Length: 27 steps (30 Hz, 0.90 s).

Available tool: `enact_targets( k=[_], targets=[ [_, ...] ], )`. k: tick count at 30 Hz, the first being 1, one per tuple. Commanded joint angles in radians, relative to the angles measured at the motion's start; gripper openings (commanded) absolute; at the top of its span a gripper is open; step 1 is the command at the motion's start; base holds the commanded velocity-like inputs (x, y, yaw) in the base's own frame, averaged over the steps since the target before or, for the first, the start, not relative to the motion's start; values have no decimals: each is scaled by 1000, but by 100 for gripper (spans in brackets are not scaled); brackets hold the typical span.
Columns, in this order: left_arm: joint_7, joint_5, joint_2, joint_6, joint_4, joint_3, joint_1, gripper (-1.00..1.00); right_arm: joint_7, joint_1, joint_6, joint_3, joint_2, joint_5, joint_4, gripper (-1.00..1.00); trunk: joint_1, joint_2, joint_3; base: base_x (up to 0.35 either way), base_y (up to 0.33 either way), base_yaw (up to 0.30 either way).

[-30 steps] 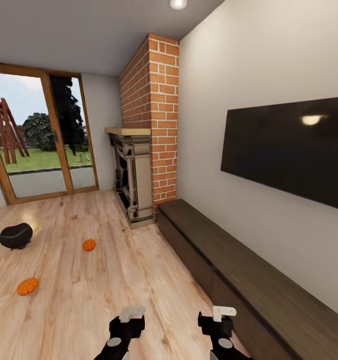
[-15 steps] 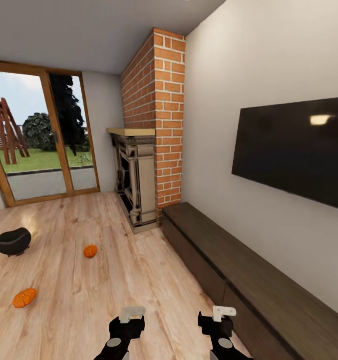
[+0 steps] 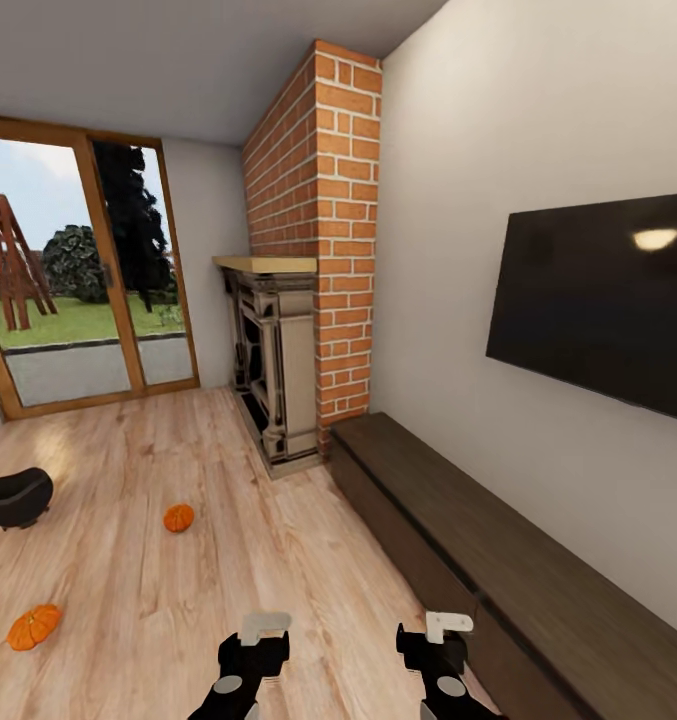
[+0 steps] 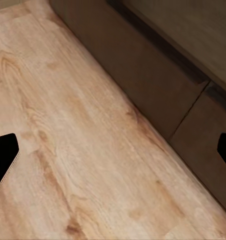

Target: Place each of the two pumpkins and all three candles from the living room inside a cabinet in the living room (use any cabinet), then make sure every cabinet is closed, and position the cauldron so it is next to a table in the living room.

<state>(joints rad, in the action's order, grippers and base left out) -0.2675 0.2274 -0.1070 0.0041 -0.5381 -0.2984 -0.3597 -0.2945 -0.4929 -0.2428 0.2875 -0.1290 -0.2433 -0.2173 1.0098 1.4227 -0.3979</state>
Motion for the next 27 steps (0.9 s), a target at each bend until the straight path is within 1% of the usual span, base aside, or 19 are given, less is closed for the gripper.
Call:
enact_targets(
  k=[1,19,27],
  targets=[
    [-9,10,1,0,-1,-8,-1,100,-5,-1,-4,9,0,-10,1,100,1,1,-1,307,140,0],
    [-9,10,1,0,-1,-8,-1,100,-5,-1,-4,9,0,-10,1,100,1,1,-1,290,190,-6],
    [-7,10,1,0,-1,-8,-1,100,-3,-1,-5,8,0,-10,1,100,1,1,-1,264,216,-215]
  ],
)
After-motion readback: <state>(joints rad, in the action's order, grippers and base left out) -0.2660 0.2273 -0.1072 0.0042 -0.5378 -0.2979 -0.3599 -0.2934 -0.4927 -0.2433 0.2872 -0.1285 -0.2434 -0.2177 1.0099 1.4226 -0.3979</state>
